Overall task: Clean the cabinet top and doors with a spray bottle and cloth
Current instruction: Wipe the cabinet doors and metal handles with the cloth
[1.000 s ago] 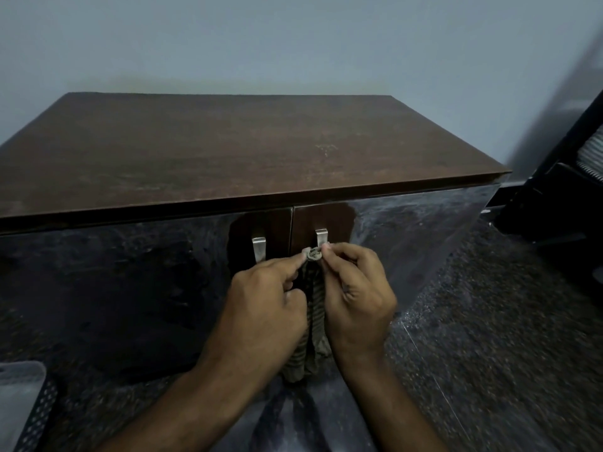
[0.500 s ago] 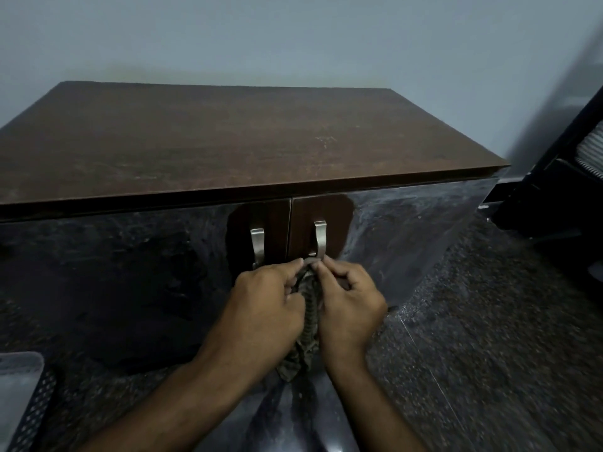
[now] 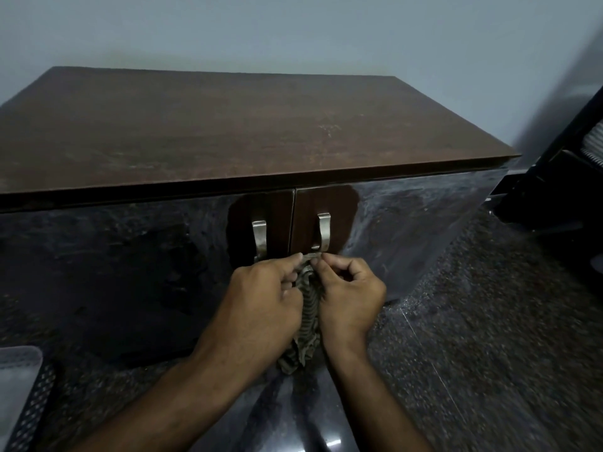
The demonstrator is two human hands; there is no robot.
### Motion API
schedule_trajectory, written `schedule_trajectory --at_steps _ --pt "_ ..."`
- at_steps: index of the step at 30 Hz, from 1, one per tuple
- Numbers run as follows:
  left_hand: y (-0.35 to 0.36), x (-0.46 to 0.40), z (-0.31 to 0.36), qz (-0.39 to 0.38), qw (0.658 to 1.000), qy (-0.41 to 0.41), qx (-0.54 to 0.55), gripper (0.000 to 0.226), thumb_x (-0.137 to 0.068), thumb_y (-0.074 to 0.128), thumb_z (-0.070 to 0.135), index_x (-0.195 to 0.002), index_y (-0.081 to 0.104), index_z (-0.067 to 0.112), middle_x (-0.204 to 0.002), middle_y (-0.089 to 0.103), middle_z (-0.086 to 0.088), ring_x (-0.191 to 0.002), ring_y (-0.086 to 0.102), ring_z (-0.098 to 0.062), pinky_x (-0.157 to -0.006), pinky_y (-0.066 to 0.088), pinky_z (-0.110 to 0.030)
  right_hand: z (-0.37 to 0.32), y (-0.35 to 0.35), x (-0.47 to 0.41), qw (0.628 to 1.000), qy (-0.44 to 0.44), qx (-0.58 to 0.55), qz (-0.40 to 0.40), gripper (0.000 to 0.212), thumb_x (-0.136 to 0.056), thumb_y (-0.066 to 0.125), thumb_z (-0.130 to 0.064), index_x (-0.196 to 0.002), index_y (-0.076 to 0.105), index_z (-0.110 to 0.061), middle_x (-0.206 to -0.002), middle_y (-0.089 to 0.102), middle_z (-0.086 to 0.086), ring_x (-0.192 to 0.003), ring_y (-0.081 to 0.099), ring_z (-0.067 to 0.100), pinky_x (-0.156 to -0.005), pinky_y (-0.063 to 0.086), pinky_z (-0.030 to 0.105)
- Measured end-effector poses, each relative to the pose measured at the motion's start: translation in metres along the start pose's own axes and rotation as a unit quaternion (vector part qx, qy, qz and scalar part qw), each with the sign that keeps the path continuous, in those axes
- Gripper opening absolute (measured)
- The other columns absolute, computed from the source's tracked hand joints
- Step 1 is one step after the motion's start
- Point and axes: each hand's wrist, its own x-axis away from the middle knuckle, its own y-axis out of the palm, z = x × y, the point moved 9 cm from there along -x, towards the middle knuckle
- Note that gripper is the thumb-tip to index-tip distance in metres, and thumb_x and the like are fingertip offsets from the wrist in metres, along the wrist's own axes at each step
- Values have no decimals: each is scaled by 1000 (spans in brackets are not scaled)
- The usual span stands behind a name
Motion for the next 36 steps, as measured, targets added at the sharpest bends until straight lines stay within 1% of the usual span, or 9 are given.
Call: schedule_trajectory --at_steps 5,9,15,17,21,25,29,32,36 --pt "-4 0 -3 7 1000 5 -4 50 -90 53 6 -136 54 25 -124 64 11 -106 57 7 -82 40 2 -6 -10 -2 998 -32 -14 53 19 -81 78 -4 -78 73 -22 -85 72 -4 -81 70 4 -73 56 17" --pt "1 -1 -3 1 1000 -1 2 50 -90 54 5 -136 53 25 -127 62 12 -106 55 9 -77 37 7 -8 -5 8 997 -47 7 66 9 -83 76 -5 -82 74 -13 -86 71 -2 -81 68 -2 -66 49 6" --pt "7 -1 -1 -13 1000 -1 0 51 -88 53 6 -135 55 25 -119 64 13 -101 57 11 -76 37 6 8 -16 -10 996 17 -22 85 14 -81 79 -6 -80 75 -19 -84 74 -4 -81 72 6 -75 58 24" --pt "4 1 -4 -9 1000 -6 -1 51 -88 53 6 -134 55 26 -119 65 12 -101 58 9 -77 38 4 8 -13 -6 995 19 -20 91 15 -81 78 -6 -80 74 -21 -84 74 -3 -81 71 6 -74 57 22" --pt "-1 -1 -4 -2 1000 -9 12 51 -87 54 2 -132 58 26 -116 67 12 -95 59 14 -73 38 6 13 17 19 998 49 -12 21 15 -81 76 -4 -79 75 -19 -82 74 -4 -77 71 6 -69 57 20" --pt "-8 2 -2 12 1000 0 6 49 -87 54 5 -132 58 26 -116 66 14 -100 58 11 -80 40 4 16 -1 3 992 80 -65 70 12 -79 79 -2 -82 75 -13 -79 75 -2 -75 72 5 -68 55 18" --pt "-15 2 -2 35 999 2 14 46 -87 54 3 -126 63 25 -114 69 10 -102 61 8 -88 46 -5 15 5 12 991 98 -68 69 15 -80 78 -3 -78 74 -18 -77 75 -3 -76 73 10 -68 56 19" --pt "-19 1 6 55 998 13 19 43 -87 56 1 -122 66 24 -111 70 12 -99 61 12 -82 44 0 14 26 28 992 104 -65 16 14 -80 78 -4 -77 75 -18 -80 76 -1 -79 74 10 -72 59 27" --pt "-20 3 8 52 998 18 17 43 -87 55 -1 -121 67 24 -112 70 12 -99 61 12 -82 42 2 5 23 29 996 72 -42 14 19 -81 79 -7 -74 74 -24 -83 75 -4 -81 72 6 -75 61 29"
